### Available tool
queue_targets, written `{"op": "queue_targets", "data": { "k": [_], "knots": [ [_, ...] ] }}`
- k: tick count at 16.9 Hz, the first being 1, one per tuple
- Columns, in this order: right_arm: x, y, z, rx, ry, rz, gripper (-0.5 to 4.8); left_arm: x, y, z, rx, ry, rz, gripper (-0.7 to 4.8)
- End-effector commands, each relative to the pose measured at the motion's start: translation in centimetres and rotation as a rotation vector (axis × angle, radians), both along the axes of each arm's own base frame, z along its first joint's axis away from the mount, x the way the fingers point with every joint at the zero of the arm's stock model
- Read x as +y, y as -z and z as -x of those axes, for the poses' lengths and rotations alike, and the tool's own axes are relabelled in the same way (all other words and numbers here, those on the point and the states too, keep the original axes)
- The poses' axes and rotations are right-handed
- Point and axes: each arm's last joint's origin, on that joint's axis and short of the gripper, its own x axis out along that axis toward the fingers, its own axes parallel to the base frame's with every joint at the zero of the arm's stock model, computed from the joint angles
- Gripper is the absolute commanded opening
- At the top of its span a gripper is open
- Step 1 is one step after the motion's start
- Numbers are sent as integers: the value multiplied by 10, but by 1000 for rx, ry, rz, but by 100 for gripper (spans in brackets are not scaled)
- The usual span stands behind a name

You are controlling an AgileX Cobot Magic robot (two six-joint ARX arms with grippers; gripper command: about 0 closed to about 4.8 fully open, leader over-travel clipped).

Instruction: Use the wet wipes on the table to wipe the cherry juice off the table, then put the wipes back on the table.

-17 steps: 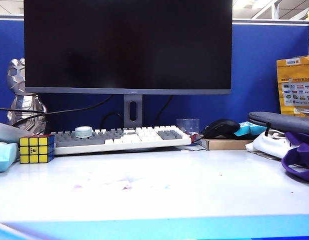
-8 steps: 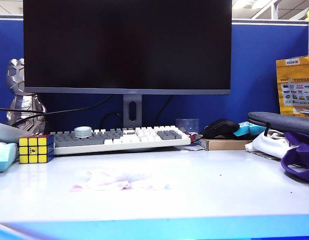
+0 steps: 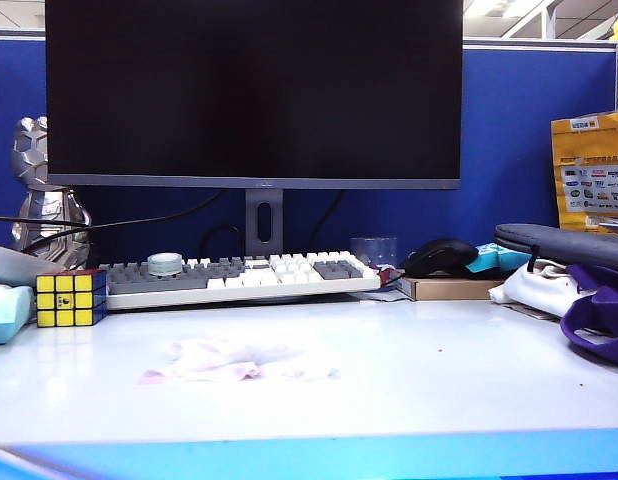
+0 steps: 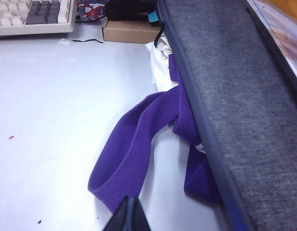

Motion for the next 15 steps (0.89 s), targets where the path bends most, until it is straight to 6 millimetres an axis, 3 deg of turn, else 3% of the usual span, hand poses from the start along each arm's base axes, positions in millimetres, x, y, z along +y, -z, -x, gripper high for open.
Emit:
{"op": "queue_targets", "data": {
  "k": [1,6,15],
  "knots": [
    [0,0,0,-7,0,-2,-1,-6,0,2,-11,65,17,5],
    [0,0,0,-9,1,-2,-1,-6,-1,2,-1,61,104,5],
    [0,0,0,-8,1,-2,-1,-6,-1,2,-2,57,104,5]
  ]
}}
